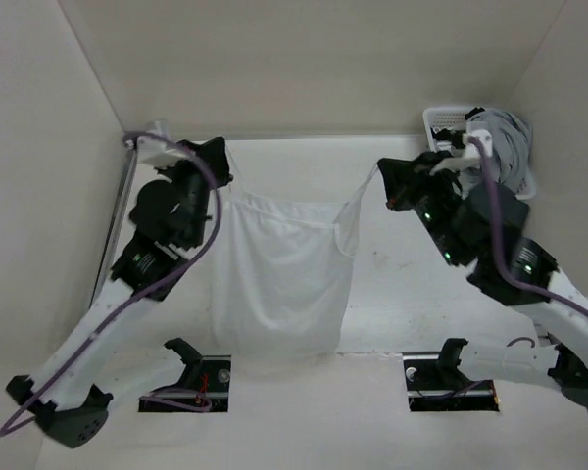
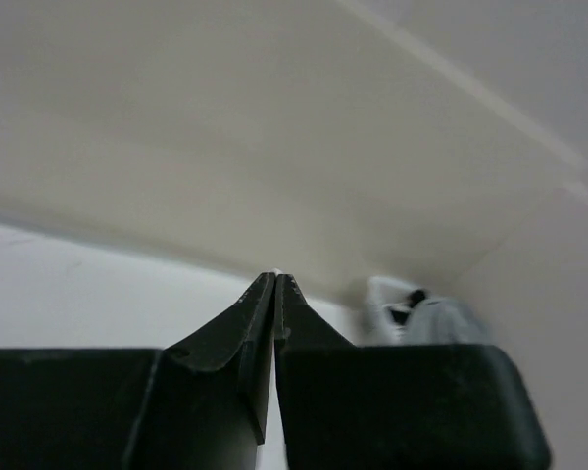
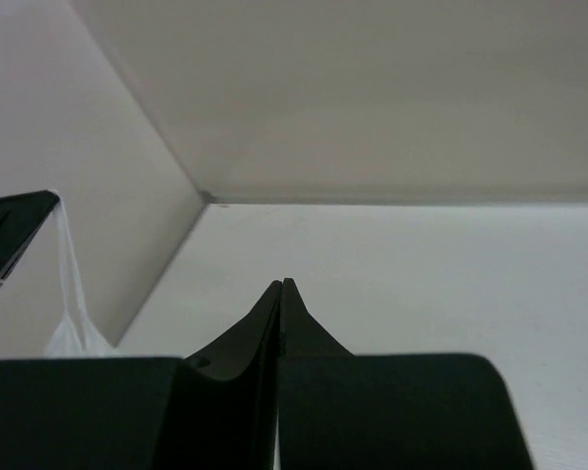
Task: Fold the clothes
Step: Flatten the tank top out
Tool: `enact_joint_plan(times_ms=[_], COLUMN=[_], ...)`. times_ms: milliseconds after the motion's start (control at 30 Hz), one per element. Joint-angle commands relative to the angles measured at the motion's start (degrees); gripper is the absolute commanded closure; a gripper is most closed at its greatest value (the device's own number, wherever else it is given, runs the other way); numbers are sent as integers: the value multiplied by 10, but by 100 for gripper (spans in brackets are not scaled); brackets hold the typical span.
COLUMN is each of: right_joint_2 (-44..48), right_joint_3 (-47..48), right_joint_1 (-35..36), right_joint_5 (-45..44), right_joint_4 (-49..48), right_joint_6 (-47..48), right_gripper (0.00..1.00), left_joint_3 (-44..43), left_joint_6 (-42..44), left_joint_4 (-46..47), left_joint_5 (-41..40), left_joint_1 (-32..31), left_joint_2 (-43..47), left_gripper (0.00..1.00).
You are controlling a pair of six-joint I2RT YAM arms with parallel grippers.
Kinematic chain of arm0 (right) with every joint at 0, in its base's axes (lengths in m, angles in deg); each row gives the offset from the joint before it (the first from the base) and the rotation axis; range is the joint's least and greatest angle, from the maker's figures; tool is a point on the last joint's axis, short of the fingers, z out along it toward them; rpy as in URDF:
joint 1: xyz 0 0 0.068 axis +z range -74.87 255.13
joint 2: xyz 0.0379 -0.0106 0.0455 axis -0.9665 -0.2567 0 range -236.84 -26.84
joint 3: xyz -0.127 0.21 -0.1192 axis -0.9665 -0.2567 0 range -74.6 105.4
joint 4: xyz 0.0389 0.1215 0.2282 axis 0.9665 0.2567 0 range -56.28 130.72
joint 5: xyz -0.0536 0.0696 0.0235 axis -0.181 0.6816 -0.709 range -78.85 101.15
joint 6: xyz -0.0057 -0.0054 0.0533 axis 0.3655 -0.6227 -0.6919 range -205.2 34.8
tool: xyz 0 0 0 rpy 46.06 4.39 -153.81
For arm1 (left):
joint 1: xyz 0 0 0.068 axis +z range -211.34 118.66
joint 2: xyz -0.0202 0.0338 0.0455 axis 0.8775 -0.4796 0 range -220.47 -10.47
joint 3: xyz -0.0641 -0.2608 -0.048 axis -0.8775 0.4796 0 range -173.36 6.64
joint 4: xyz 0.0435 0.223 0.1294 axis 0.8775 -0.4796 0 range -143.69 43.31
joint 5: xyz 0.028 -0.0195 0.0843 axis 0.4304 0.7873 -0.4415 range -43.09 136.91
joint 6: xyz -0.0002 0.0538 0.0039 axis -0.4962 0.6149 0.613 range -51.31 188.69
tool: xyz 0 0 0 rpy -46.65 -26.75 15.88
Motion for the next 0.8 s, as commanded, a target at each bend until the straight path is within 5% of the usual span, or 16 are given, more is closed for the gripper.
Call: enact_joint_plan(times_ms=[0, 133, 300, 400, 467, 567, 633, 700, 767], right_joint_2=[-57, -200, -461, -554, -547, -474, -408, -331, -261], right_joint_3=[-38, -25, 206, 317, 297, 161, 41, -102, -238], right_joint_1=[-166, -320, -413, -438, -439, -434, -411, -378, -342], right_joint_5=[198, 332, 395, 385, 374, 362, 364, 362, 363], right_joint_4=[-7, -62, -4, 58, 53, -25, -77, -142, -212], right_joint_6=[-83, -125, -143, -147, -152, -156, -166, -187, -212], right_gripper=[100, 99, 98, 75, 61, 55, 68, 93, 100], left_joint_3=[53, -20, -268, -365, -311, -141, -11, 101, 222], left_joint_6=[-84, -111, -89, -82, -85, -102, -123, -144, -168], left_joint_4=[22, 43, -17, -90, -66, 9, 43, 56, 66], left_joint_5=[93, 176, 185, 191, 171, 134, 119, 104, 86], left_joint_1=[122, 217, 257, 266, 263, 240, 217, 200, 187], left_joint_2=[-94, -265, -524, -596, -564, -467, -398, -339, -267], left_gripper=[97, 97, 88, 68, 61, 60, 61, 65, 70])
